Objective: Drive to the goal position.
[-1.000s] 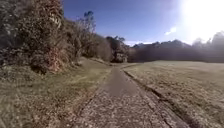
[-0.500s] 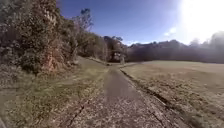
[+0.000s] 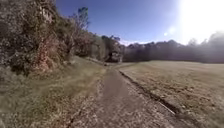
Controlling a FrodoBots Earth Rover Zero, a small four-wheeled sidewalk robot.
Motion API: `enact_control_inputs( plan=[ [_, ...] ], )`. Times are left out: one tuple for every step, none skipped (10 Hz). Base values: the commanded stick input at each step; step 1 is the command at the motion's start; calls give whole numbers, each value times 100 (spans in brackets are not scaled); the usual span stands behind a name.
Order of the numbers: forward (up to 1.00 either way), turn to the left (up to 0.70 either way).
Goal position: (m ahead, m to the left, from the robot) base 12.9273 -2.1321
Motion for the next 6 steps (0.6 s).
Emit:
enact_control_inputs(
  plan=[
    [60,-3],
    [60,-3],
    [60,-3],
    [60,-3],
    [60,-3],
    [60,-3]
  ],
)
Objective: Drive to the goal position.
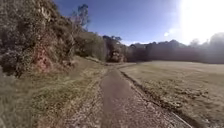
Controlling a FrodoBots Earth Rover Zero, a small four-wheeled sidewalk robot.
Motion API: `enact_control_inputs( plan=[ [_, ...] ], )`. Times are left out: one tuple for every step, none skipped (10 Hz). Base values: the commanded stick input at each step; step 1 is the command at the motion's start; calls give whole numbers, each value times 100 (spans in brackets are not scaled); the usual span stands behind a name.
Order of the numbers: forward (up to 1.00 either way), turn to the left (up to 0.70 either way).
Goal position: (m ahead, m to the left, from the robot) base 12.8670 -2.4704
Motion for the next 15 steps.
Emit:
enact_control_inputs(
  plan=[
    [60,-3],
    [60,-3],
    [60,-3],
    [60,-3],
    [60,-3],
    [60,-3],
    [60,-3],
    [60,-3],
    [60,-3],
    [60,-3],
    [60,-3],
    [60,-3],
    [60,-3],
    [60,-3],
    [60,-12]
  ],
)
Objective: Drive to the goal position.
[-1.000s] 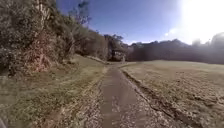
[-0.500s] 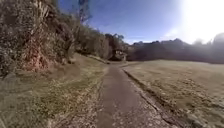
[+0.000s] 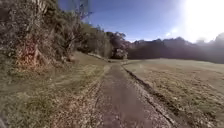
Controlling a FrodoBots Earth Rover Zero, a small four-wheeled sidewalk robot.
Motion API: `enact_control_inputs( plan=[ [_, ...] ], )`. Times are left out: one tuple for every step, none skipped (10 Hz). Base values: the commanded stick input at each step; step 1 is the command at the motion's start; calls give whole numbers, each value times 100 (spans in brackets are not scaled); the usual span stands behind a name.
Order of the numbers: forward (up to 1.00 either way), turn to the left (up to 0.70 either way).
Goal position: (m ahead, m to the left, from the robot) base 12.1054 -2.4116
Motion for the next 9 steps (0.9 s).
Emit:
enact_control_inputs(
  plan=[
    [60,-14],
    [60,-15],
    [60,-15],
    [60,-15],
    [60,-15],
    [60,-15],
    [60,-15],
    [60,-15],
    [60,-15]
  ],
)
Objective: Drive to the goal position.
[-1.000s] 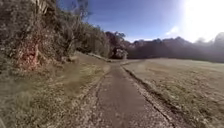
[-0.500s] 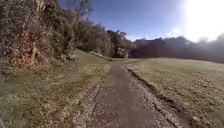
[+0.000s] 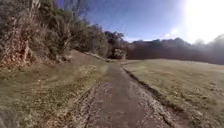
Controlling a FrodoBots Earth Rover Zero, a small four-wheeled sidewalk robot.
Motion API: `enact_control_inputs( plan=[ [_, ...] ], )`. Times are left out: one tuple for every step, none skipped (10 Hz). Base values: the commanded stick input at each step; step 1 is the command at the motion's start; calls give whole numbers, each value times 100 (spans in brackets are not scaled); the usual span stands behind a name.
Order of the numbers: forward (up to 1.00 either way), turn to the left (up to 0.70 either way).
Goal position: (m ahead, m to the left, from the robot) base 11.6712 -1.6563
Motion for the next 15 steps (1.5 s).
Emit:
enact_control_inputs(
  plan=[
    [60,-15],
    [60,-15],
    [60,-15],
    [60,-15],
    [60,-15],
    [60,-15],
    [60,-15],
    [60,-15],
    [60,-15],
    [60,-15],
    [60,-15],
    [60,-15],
    [60,-15],
    [60,-14],
    [60,-10]
  ],
)
